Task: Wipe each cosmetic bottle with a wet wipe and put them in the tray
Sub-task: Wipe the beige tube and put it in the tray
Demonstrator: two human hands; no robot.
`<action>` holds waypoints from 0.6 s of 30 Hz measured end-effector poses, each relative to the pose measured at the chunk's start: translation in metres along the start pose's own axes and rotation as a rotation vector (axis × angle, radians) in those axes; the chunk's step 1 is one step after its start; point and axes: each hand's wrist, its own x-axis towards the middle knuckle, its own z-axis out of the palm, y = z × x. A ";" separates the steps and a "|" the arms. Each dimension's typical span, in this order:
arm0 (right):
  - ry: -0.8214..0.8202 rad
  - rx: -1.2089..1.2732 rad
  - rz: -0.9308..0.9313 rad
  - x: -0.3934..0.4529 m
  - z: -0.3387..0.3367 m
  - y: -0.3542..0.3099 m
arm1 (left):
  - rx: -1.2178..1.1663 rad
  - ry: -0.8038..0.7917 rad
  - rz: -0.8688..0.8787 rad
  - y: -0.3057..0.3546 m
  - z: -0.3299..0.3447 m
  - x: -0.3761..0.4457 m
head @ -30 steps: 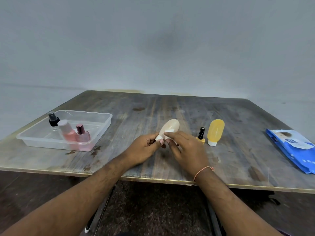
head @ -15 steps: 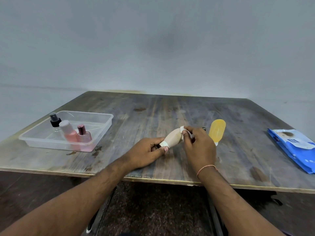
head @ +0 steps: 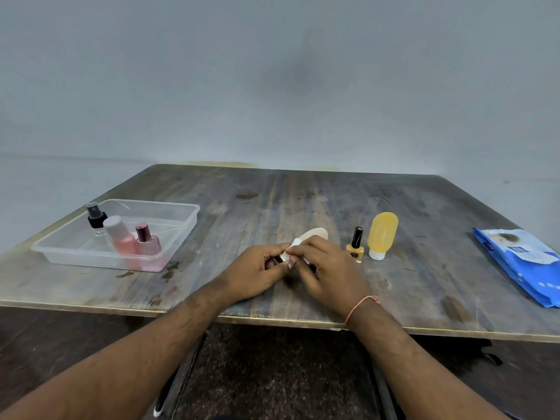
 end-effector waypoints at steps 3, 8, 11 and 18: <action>0.043 -0.038 0.029 0.000 0.000 -0.001 | -0.005 0.001 0.006 0.000 0.000 0.002; 0.118 -0.116 0.111 0.002 0.001 0.000 | -0.009 0.061 0.017 0.007 0.001 -0.001; 0.177 -0.147 0.186 0.001 -0.002 -0.001 | 0.010 0.028 -0.003 0.003 0.000 0.003; 0.300 -0.093 0.419 0.003 -0.004 0.002 | 0.034 0.042 0.002 0.000 0.001 0.003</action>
